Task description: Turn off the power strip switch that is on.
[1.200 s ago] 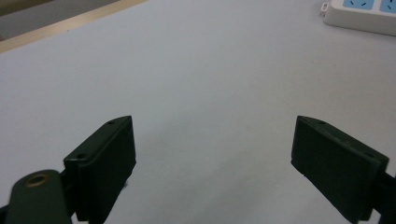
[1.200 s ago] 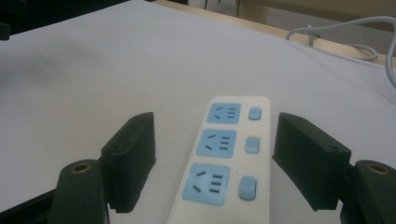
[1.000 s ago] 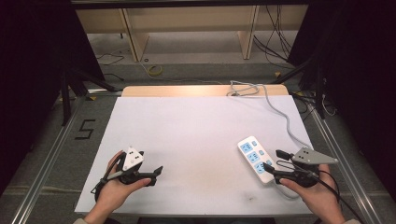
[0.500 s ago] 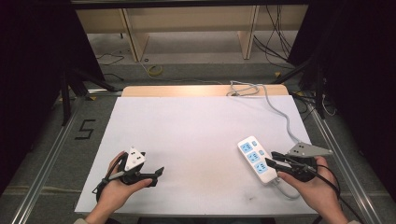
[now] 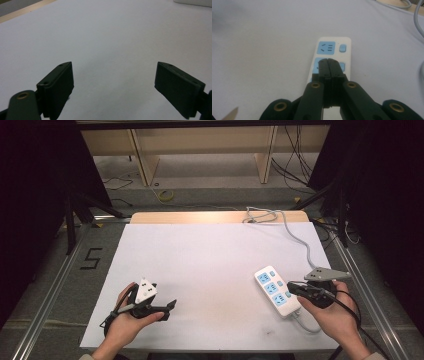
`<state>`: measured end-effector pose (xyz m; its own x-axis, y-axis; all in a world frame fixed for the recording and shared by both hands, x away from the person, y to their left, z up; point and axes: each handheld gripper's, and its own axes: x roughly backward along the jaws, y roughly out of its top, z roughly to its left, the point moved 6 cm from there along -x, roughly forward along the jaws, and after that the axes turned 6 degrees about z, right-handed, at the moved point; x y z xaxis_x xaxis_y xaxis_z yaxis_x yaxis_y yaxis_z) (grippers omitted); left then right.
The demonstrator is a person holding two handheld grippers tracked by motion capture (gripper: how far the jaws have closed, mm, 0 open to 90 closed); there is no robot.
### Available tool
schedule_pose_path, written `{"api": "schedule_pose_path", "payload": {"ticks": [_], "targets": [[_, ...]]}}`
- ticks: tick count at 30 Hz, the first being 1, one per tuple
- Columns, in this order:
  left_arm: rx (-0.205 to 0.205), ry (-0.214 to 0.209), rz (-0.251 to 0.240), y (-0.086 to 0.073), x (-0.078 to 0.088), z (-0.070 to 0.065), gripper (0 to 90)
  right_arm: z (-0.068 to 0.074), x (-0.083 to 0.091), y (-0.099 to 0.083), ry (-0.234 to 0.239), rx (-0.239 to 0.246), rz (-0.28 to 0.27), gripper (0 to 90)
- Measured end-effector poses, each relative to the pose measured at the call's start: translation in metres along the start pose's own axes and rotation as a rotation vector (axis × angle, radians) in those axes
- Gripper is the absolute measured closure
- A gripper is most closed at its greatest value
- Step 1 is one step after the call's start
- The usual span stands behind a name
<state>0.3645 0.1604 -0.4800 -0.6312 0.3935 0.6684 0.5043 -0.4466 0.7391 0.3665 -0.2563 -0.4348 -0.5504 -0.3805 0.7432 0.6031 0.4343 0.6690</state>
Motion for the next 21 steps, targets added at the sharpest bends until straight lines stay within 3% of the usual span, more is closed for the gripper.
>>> {"api": "schedule_pose_path", "payload": {"ticks": [21], "targets": [[-0.007,0.001,0.011,-0.001,-0.001,-0.001,15.2,-0.004,-0.015,0.015,0.013,-0.049,0.108,90.0]]}}
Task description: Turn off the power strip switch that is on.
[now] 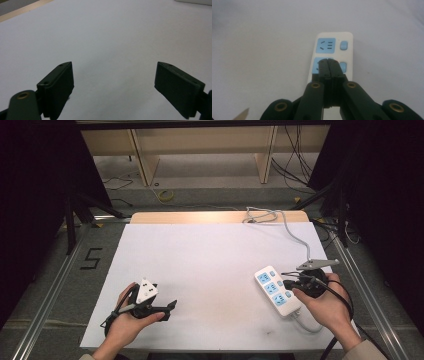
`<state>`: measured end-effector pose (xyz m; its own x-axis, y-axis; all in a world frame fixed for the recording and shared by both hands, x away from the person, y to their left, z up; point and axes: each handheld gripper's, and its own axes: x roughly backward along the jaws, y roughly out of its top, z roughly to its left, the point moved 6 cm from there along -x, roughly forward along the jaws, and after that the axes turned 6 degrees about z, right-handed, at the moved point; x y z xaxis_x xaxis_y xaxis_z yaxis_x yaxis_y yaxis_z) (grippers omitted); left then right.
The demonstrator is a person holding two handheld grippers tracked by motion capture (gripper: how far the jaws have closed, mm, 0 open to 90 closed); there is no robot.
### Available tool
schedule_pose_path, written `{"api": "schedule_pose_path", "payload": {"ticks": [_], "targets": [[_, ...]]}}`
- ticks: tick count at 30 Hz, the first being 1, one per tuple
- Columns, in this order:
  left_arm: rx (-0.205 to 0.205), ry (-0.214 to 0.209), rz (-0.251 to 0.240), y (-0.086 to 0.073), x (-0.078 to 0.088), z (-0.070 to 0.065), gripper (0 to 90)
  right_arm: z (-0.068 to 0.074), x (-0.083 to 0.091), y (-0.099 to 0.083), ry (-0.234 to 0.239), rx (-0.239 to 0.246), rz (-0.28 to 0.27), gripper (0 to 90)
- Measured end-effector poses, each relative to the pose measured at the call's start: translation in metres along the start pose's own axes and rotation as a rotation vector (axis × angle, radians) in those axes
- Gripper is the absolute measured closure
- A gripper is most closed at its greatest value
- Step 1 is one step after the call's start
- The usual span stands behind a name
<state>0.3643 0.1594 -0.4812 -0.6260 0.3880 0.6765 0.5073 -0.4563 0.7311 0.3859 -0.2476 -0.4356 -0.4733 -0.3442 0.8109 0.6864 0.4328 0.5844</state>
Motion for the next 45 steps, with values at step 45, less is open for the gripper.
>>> {"api": "schedule_pose_path", "payload": {"ticks": [45], "targets": [[-0.005,0.004,0.000,0.000,0.000,0.000,15.2,-0.017,-0.033,0.014,-0.022,-0.034,0.147,90.0]]}}
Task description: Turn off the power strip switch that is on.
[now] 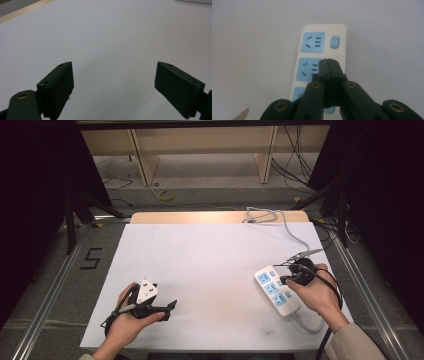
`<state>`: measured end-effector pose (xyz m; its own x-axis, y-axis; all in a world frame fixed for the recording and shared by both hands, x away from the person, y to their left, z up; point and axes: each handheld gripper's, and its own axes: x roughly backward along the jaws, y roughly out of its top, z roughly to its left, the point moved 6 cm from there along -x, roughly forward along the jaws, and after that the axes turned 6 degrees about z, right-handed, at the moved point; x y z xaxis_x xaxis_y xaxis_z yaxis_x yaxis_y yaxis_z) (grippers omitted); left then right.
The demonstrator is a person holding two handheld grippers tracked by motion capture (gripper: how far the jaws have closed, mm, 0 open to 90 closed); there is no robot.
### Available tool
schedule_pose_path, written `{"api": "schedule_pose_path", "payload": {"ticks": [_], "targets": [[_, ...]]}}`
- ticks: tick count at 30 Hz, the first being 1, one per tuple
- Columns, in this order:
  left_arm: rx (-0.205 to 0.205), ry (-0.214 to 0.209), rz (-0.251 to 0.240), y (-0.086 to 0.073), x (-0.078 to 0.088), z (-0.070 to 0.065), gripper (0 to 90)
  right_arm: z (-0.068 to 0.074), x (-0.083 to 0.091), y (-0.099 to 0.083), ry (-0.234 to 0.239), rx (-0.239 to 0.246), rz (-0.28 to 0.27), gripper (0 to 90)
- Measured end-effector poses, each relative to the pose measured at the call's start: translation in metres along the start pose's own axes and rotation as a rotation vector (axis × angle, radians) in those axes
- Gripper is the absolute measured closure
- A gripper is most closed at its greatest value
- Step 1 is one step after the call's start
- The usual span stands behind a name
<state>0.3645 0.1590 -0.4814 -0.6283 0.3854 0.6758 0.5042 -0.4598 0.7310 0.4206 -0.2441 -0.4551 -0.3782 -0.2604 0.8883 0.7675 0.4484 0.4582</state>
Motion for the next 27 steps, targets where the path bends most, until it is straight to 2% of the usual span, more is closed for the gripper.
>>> {"api": "schedule_pose_path", "payload": {"ticks": [27], "targets": [[-0.009,0.000,0.002,0.000,0.000,0.000,15.2,-0.004,-0.014,0.003,0.003,-0.029,0.074,90.0]]}}
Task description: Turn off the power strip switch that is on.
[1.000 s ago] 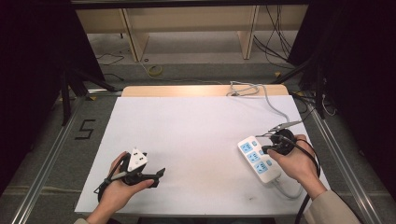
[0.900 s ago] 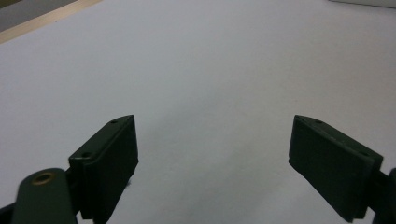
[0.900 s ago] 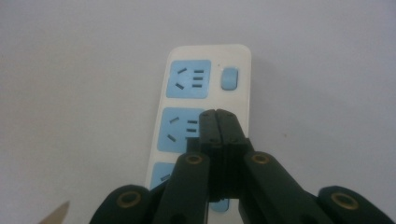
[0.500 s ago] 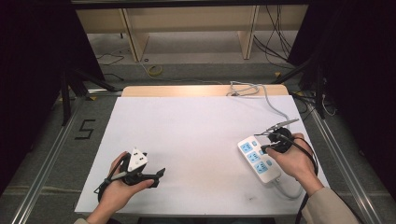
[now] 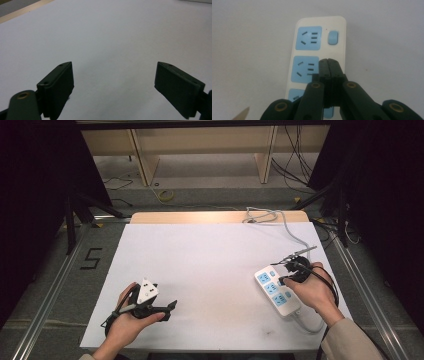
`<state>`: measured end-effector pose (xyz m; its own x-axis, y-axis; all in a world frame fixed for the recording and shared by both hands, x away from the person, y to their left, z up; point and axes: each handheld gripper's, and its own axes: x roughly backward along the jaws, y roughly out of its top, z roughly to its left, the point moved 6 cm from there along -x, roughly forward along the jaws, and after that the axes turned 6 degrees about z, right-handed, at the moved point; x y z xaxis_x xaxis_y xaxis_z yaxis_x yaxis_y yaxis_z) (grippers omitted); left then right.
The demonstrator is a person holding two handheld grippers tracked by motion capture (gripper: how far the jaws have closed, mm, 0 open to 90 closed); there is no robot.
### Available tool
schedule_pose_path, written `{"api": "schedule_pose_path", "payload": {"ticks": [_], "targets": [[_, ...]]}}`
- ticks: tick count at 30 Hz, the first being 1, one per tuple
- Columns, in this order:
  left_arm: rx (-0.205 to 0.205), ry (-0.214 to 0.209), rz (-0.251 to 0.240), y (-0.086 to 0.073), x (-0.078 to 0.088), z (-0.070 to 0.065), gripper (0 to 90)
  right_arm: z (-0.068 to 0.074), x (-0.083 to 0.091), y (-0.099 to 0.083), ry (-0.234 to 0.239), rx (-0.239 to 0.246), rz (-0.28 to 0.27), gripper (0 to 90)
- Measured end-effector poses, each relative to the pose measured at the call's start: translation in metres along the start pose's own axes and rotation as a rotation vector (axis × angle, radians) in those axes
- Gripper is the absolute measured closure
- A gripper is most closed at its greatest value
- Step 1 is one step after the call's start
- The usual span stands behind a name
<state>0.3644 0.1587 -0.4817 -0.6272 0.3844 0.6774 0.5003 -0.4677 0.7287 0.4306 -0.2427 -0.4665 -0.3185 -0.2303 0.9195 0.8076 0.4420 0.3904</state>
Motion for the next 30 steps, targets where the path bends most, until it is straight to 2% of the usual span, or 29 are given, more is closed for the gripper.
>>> {"api": "schedule_pose_path", "payload": {"ticks": [30], "targets": [[-0.005,0.000,0.001,0.000,0.000,0.000,15.3,-0.004,-0.012,0.005,-0.014,0.002,0.047,90.0]]}}
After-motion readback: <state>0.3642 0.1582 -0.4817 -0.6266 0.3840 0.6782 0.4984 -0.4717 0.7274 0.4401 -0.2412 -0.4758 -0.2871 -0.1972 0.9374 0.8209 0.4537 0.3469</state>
